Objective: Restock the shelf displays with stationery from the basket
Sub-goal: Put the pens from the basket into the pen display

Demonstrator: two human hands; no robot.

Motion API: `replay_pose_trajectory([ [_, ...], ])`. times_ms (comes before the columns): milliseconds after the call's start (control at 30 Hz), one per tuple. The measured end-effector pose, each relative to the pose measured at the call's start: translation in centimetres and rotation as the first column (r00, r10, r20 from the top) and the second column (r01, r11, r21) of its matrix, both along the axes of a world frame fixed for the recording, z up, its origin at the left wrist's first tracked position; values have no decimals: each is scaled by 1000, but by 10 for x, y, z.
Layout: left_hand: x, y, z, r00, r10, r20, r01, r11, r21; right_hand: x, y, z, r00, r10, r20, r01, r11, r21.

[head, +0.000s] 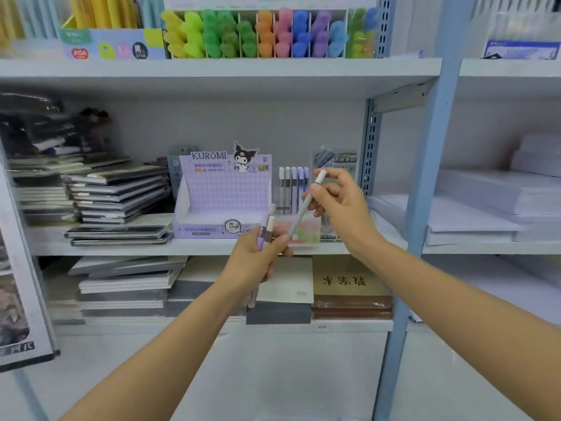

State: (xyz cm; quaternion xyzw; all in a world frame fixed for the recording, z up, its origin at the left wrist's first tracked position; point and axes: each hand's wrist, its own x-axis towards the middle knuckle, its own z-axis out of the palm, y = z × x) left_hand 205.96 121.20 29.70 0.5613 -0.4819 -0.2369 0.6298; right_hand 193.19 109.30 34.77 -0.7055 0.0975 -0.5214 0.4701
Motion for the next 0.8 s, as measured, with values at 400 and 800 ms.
replay_pose_trajectory([
  [400, 30, -36, 52, 918, -46, -395, 75, 995, 60, 23, -77, 42, 954, -292, -72, 275, 944, -182],
  [800, 45, -48, 44, 989, -57, -134, 55, 998, -14, 47, -106, 30, 834, -454, -313, 273, 833, -480],
])
